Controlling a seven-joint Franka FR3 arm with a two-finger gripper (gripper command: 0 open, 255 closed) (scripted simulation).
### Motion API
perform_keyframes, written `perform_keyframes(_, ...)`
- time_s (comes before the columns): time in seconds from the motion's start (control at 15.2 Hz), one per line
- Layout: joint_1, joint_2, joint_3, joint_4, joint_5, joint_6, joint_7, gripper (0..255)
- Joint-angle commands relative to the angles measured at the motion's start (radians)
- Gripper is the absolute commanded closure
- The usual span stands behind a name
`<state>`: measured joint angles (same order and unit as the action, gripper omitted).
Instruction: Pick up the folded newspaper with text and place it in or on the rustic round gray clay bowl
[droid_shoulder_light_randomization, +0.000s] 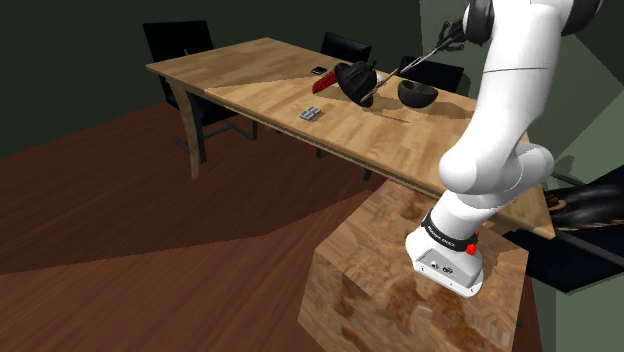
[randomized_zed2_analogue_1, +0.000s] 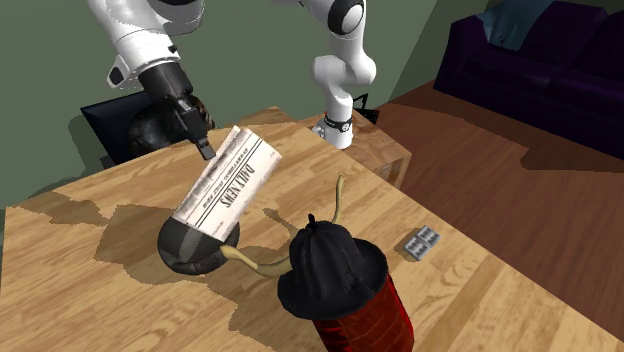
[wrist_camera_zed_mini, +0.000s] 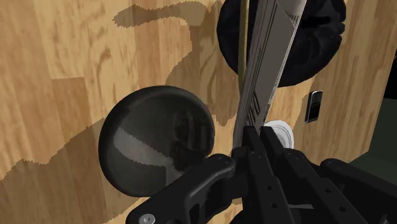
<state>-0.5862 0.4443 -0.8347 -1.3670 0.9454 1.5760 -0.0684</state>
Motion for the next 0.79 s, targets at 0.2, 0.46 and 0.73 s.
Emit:
perform_keyframes(0.2,-0.281,0.239,0.065,0.408,0.134,-0.186,0.042,255)
perform_keyframes(0.46,-0.33,0.291,0.083,0.469,0.155,-0.193,0.04,255)
perform_keyframes(0.73,-0.292,0.276,0.074,0.382,0.143,-0.148,-0.004,255)
